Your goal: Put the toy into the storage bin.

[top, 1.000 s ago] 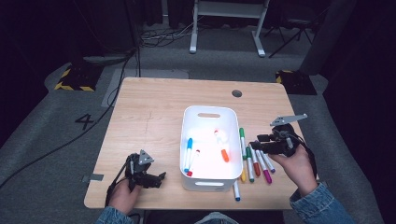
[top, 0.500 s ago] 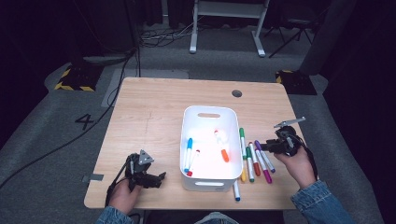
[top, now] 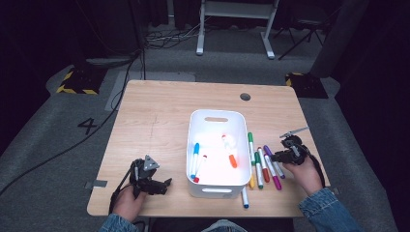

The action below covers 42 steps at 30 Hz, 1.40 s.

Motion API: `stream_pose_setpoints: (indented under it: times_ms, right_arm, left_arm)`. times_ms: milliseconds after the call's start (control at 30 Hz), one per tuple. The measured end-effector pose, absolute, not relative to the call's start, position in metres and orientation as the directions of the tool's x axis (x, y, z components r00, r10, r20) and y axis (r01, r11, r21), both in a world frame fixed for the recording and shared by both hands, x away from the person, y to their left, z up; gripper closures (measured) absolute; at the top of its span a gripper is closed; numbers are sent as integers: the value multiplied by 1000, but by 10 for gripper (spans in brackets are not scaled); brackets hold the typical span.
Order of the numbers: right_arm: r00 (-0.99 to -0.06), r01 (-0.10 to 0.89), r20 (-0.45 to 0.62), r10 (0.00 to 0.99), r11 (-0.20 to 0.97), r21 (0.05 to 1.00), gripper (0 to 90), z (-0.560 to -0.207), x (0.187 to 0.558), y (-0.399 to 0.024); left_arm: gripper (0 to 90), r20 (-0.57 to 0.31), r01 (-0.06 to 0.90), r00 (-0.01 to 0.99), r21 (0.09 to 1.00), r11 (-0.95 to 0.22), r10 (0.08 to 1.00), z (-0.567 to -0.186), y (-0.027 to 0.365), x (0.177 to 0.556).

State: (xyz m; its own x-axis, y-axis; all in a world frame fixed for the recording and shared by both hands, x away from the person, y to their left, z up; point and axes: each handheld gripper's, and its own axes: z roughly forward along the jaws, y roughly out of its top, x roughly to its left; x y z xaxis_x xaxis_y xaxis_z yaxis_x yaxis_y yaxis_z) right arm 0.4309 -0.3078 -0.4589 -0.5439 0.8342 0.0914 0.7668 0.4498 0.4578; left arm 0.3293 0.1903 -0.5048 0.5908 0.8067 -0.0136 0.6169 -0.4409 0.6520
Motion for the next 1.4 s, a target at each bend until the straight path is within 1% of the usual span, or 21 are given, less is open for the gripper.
stream_pose_setpoints:
  times_ms: [133,200,400,533,900,1067,1400]
  right_arm:
    - [-531,781,73,844,455,428,713,-464,431,-307]
    - [-527,788,64,847,459,410,759,-467,431,-306]
    - [-525,783,39,850,466,412,770,-467,431,-306]
    - [-516,790,53,855,451,415,772,-467,431,-306]
    - [-536,761,65,842,448,469,771,-452,426,-307]
    - [-537,746,87,839,424,513,771,-439,422,-307]
    - [-578,700,125,806,411,584,771,-410,414,-302]
  left_arm:
    - [0,-14,618,592,650,-442,806,-505,190,329]
    - [0,-14,618,592,650,-442,806,-505,190,329]
    - [0,-14,618,592,650,-442,806,-505,190,329]
    - [0,-13,617,591,652,-441,807,-505,190,329]
    - [0,-14,618,592,650,-442,806,-505,190,329]
    - [0,-14,617,592,651,-442,806,-505,190,329]
    - [0,-15,618,592,650,-442,806,-505,190,329]
